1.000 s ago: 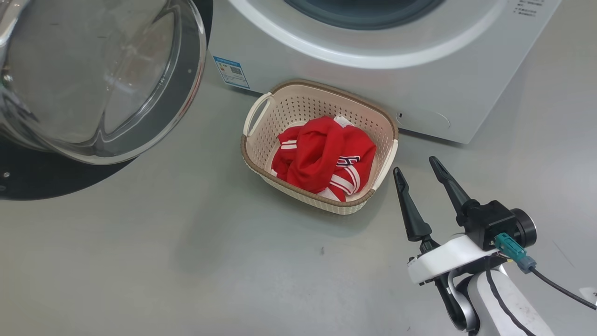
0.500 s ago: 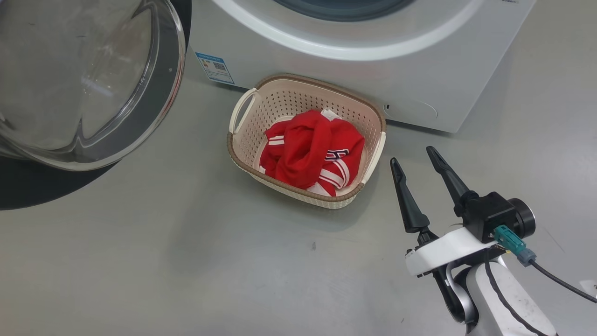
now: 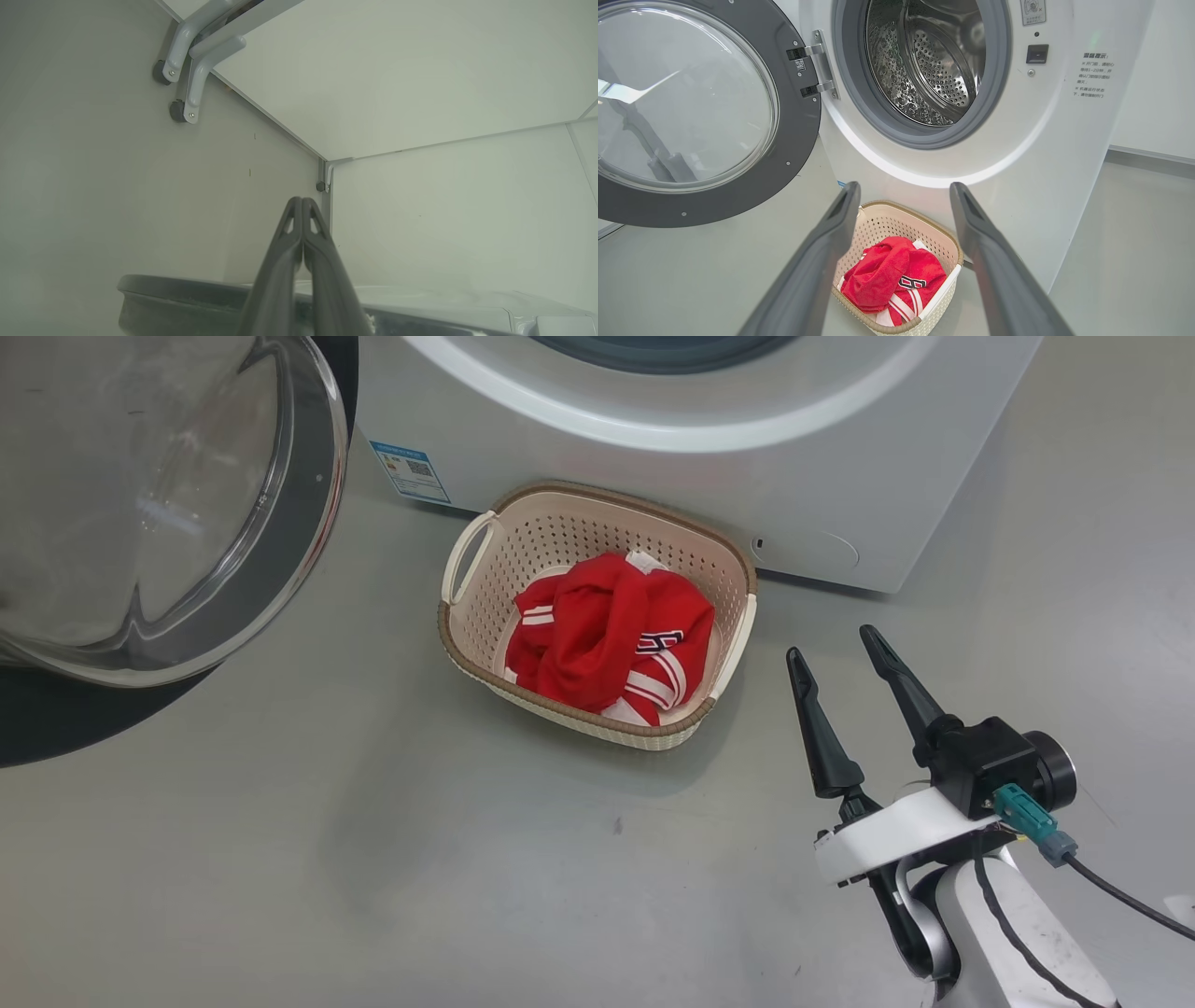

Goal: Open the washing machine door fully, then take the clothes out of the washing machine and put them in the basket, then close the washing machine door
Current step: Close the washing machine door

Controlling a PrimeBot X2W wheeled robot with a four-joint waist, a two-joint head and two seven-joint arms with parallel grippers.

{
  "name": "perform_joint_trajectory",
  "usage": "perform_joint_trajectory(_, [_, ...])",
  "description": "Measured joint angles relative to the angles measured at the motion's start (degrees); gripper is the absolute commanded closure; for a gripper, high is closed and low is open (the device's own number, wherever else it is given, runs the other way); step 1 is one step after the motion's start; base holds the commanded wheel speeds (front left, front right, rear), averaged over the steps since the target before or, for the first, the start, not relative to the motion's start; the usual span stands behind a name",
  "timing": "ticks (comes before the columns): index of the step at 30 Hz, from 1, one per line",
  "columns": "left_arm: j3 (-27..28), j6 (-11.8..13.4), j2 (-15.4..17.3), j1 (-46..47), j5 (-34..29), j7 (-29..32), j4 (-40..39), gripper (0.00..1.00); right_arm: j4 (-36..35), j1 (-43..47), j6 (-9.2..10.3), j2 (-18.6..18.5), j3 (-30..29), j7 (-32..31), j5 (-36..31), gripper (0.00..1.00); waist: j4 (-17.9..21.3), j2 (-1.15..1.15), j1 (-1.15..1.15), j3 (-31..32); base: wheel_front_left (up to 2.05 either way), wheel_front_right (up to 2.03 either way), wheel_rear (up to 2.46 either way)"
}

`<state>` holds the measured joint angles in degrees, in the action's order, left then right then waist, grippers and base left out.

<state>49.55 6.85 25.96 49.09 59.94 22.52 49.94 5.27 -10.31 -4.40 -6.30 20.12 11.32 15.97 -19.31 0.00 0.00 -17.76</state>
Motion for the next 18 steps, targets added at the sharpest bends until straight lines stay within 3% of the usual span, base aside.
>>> perform_joint_trajectory(18, [2.18, 0.43, 1.81, 4.71, 1.05, 3.46, 11.11, 1.0, 0.08, -0.27, 0.02, 0.05, 0.07, 0.08, 0.0, 0.0, 0.99, 0.0, 0.0, 0.13, 0.0, 0.0, 0.0])
